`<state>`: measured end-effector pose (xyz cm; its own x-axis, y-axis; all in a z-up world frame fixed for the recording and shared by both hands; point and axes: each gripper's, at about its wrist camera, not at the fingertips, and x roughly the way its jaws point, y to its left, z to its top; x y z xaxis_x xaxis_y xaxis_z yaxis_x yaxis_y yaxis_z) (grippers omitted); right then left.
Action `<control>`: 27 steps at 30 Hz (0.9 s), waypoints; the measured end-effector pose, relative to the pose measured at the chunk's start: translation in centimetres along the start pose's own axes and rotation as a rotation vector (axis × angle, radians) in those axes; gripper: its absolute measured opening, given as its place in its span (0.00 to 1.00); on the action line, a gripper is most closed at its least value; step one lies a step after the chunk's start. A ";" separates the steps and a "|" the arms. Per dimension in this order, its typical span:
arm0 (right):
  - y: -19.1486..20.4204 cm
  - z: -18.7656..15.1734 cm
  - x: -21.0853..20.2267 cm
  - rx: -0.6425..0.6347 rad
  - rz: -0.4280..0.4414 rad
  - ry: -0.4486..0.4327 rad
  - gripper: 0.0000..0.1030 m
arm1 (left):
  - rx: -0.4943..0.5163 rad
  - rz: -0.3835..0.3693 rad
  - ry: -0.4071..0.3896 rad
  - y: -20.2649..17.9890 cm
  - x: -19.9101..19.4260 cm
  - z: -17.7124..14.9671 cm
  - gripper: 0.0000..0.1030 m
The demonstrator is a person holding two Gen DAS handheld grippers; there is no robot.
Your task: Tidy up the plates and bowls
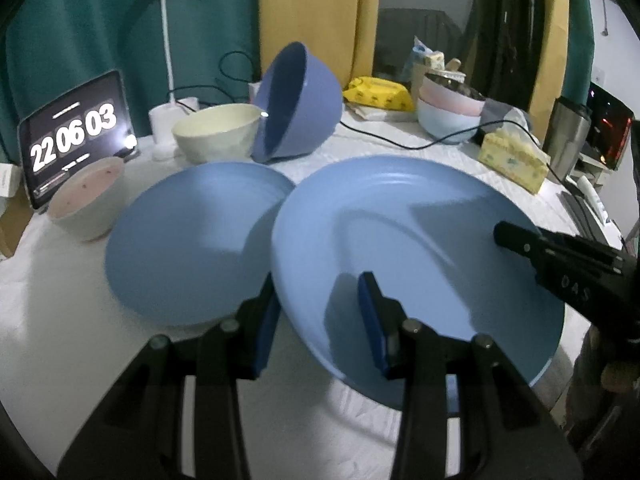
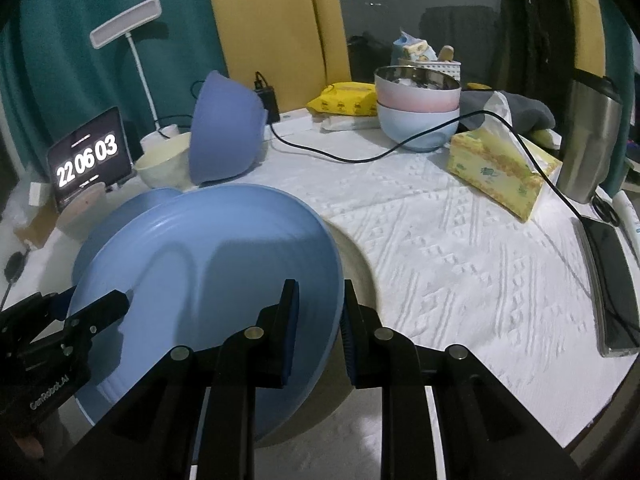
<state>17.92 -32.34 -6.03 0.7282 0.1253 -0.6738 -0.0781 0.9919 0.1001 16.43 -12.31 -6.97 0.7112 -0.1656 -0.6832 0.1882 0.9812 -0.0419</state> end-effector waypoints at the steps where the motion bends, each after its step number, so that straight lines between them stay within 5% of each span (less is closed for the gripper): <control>1: -0.2 0.1 0.1 0.004 -0.001 0.000 0.21 | 0.001 -0.004 0.006 -0.1 0.3 0.0 0.39; 15: -1.8 0.0 0.8 0.031 -0.050 0.002 0.22 | 0.021 -0.008 0.041 -1.2 1.8 0.1 0.43; 19: -2.0 0.0 0.1 0.039 -0.070 -0.019 0.34 | -0.015 -0.009 0.045 -0.3 1.4 0.0 0.46; 27: -0.3 0.1 -1.1 0.015 -0.055 -0.031 0.34 | -0.047 0.012 0.003 1.2 -0.4 0.1 0.50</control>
<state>17.23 -32.74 -5.20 0.7522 0.0698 -0.6553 -0.0274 0.9968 0.0748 16.42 -11.07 -6.69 0.7115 -0.1535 -0.6857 0.1475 0.9867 -0.0678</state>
